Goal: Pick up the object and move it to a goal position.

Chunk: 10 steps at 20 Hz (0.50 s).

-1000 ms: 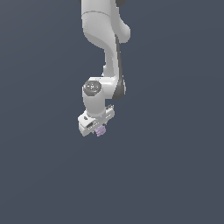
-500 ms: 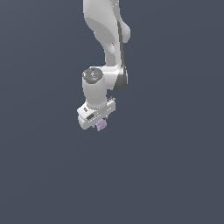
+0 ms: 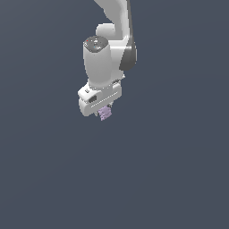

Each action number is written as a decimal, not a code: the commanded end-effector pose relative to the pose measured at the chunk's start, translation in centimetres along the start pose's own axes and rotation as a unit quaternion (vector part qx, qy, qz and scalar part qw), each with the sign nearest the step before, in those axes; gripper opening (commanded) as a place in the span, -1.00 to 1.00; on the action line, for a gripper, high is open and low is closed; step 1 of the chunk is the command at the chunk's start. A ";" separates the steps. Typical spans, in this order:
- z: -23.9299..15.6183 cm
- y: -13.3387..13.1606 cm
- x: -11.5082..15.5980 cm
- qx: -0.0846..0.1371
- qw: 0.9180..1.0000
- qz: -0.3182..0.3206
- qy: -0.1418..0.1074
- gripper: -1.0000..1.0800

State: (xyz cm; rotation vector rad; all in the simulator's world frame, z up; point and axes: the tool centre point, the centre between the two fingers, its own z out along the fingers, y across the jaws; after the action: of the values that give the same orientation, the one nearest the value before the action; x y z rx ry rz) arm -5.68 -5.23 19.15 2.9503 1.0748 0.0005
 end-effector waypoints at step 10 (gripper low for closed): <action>-12.6 -3.2 -0.9 0.001 1.000 -0.001 0.000 -1.00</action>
State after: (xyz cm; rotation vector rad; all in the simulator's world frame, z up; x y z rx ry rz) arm -8.06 -3.62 30.20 2.9503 1.0767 0.0021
